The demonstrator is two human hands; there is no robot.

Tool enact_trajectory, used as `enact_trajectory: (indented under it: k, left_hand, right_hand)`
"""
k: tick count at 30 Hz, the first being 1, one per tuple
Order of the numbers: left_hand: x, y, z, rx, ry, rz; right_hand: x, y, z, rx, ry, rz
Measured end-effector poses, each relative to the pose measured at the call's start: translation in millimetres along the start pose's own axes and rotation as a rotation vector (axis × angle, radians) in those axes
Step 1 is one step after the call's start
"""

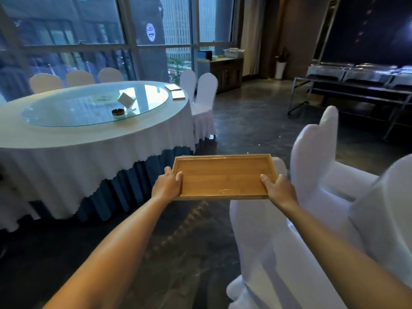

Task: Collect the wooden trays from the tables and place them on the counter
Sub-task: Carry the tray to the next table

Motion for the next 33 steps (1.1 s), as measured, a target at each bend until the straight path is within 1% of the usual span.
enact_trajectory:
  k: [5, 8, 12, 17, 22, 27, 33]
  left_hand:
    - [6, 109, 4, -0.046, 0.025, 0.052]
    - [-1, 179, 18, -0.064, 0.038, 0.08]
    - [-7, 264, 37, -0.06, 0.037, 0.1]
    - [4, 367, 49, -0.057, 0.035, 0.074]
    - [23, 491, 55, -0.025, 0.069, 0.028]
    - [26, 627, 63, -0.015, 0.043, -0.011]
    - [30, 770, 97, 0.014, 0.043, -0.02]
  right_hand:
    - [66, 108, -22, -0.031, 0.046, -0.033]
    - [98, 177, -42, -0.031, 0.065, -0.056]
    - [133, 255, -65, -0.032, 0.083, -0.044]
    - [182, 340, -79, -0.018, 0.06, -0.054]
    - [242, 432, -99, 0.016, 0.053, -0.032]
    - [302, 534, -139, 0.05, -0.002, -0.013]
    - [350, 650, -175, 0.094, -0.027, 0.023]
Point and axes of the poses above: each hand's wrist, its own y-axis towards the middle knuckle, its own x-axis out of the palm, z = x × y, the point moved 4 cm from there along y, towards the middle knuckle, and after that the axes turned 8 degrees about -x, right-handed, at the moved point
